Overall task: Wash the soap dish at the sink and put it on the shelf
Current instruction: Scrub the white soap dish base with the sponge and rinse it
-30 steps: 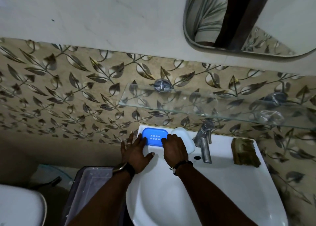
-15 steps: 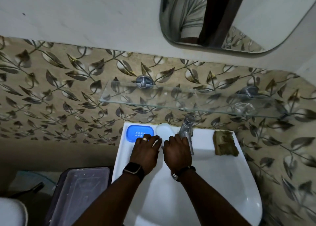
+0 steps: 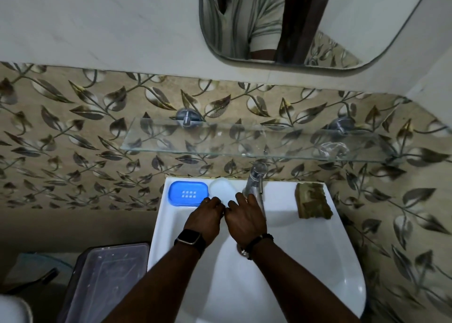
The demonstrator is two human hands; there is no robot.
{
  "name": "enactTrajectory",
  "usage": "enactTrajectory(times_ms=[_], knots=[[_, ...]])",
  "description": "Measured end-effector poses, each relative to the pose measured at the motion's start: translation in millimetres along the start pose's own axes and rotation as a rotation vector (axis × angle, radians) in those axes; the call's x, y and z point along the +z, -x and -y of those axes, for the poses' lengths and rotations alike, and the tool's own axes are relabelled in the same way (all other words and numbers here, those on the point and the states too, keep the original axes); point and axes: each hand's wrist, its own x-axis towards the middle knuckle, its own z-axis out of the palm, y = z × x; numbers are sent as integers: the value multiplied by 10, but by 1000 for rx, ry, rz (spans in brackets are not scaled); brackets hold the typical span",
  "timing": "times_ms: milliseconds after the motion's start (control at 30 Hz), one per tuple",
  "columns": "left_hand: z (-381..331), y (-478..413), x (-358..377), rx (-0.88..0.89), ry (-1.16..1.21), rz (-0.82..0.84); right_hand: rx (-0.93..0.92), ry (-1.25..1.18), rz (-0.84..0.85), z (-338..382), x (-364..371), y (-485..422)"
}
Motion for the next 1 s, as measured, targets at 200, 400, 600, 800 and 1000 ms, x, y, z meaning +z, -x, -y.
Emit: enactTrajectory(times_ms=[200, 400, 600, 800, 1000], knots=[[10, 172, -42, 72, 72, -73, -40, -28, -69, 37, -42, 212], [-54, 533, -85, 163, 80, -181, 17, -143, -137, 176, -165, 542], [-107, 860, -104, 161, 82, -157, 158, -303, -51, 394, -316, 843], [-144, 1082, -92, 138, 150, -204, 347, -672, 1, 486, -340, 1055], [-165, 1177, -184, 8, 324, -245, 671, -1147, -74, 624, -424, 1146]])
